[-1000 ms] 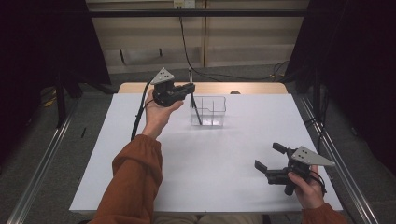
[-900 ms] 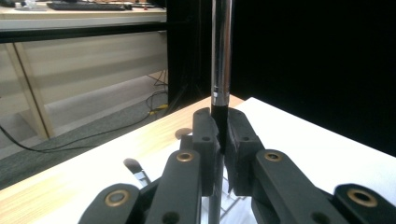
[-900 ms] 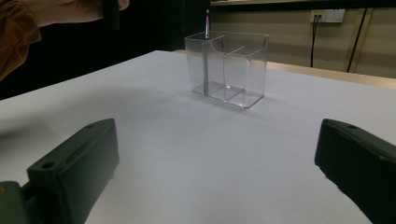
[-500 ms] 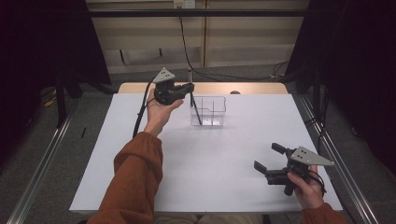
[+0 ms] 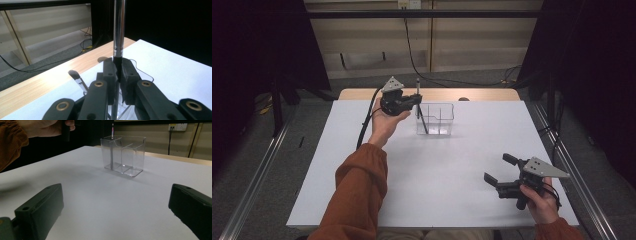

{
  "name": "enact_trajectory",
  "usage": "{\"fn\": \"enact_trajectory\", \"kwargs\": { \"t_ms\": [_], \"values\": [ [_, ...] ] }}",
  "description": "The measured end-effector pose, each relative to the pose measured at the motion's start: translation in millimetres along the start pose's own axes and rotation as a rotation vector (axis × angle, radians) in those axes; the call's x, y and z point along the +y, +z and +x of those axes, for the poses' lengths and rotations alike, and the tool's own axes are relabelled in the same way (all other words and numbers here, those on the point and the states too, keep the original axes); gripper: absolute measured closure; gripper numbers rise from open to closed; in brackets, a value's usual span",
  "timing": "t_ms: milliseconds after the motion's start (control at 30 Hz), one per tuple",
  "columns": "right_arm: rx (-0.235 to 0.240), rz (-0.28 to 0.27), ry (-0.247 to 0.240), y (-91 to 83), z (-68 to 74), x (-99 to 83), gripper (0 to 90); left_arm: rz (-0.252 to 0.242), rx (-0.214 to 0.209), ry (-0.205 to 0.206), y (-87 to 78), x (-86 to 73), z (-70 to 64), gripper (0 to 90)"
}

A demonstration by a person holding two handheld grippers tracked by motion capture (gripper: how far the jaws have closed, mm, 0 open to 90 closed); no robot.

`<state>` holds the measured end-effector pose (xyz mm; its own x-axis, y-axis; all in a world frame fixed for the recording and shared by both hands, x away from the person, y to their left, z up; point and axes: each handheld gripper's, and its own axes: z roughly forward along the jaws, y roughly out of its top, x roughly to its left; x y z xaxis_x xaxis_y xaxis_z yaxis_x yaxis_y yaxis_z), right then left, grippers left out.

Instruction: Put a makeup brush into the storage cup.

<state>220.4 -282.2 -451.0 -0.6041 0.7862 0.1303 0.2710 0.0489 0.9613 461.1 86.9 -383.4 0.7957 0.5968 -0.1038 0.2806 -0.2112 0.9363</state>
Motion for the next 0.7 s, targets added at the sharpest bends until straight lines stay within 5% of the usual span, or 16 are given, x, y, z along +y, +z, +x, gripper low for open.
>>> {"fn": "enact_trajectory", "kwargs": {
  "t_ms": [700],
  "values": [
    [-0.001,0.001,-0.003,0.1,-0.4,0.0,0.0,0.050,0.011,0.005,4.6,-17.8,0.3,84.1]
  ]
}}
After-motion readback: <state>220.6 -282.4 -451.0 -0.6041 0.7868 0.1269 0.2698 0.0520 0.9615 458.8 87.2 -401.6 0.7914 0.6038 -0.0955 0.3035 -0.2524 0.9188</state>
